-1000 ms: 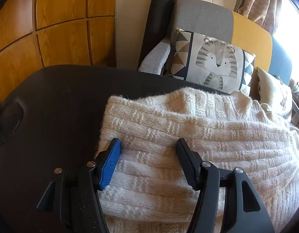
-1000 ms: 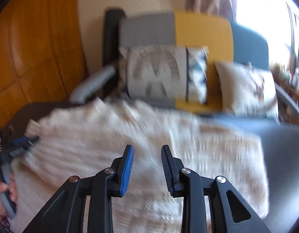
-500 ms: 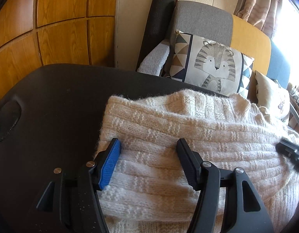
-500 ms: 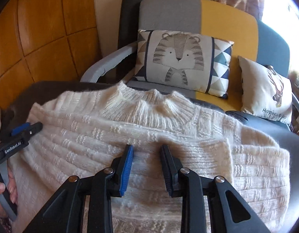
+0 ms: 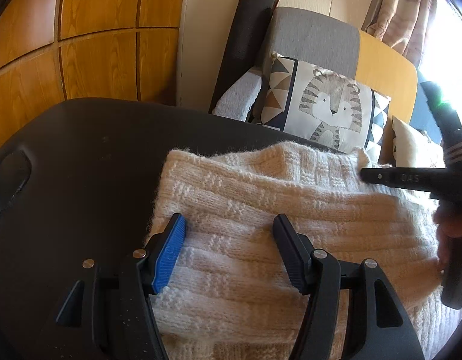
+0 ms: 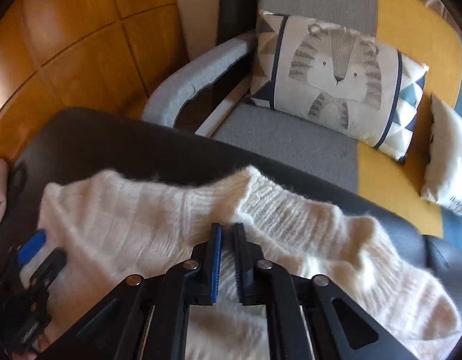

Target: Fold clothes

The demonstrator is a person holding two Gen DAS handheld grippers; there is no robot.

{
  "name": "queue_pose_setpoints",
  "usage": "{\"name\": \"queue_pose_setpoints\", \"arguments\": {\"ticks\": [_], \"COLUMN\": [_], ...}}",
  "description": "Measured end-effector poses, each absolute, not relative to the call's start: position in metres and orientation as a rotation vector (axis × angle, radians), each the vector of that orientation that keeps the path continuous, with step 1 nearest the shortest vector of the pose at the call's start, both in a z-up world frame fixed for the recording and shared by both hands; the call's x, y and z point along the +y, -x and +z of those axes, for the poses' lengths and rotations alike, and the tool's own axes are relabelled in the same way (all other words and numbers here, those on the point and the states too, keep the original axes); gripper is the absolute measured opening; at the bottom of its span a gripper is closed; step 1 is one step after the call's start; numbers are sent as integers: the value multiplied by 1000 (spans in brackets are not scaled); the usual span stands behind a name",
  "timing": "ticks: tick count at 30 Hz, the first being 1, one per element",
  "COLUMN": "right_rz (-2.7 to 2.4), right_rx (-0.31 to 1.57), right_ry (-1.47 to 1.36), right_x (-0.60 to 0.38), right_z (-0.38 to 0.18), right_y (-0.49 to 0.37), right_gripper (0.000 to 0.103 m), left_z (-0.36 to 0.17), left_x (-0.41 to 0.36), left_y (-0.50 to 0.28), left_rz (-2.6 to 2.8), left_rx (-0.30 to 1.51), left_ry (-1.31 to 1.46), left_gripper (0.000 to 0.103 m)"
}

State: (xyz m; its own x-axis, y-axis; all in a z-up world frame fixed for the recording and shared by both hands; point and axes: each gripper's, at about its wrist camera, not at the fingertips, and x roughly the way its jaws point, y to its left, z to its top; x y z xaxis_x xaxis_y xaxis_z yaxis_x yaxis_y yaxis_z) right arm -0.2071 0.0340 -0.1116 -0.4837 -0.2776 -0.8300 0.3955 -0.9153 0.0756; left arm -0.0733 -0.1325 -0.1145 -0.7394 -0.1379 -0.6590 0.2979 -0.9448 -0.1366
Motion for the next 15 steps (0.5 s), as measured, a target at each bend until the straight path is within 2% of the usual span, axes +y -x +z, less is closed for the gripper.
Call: {"name": "queue_pose_setpoints", "arguments": {"ticks": [4, 9, 15], "right_rz": [-2445, -2492, -2584], "right_rx": [179, 38, 8], "right_ry": [-1259, -1167, -1217], "right_x": [35, 67, 136], "right_z": [-114, -85, -79], "right_y": [209, 197, 199], "right_gripper": [4, 15, 15], "left_z": [-114, -113, -112], "left_x": [-132, -131, -129], "left_y": [72, 72, 71], "left_rz": [-2709, -2703, -2696], "left_rx": [350, 344, 332], "left_ry": [-993, -993, -991], "left_gripper": [64, 64, 64]}}
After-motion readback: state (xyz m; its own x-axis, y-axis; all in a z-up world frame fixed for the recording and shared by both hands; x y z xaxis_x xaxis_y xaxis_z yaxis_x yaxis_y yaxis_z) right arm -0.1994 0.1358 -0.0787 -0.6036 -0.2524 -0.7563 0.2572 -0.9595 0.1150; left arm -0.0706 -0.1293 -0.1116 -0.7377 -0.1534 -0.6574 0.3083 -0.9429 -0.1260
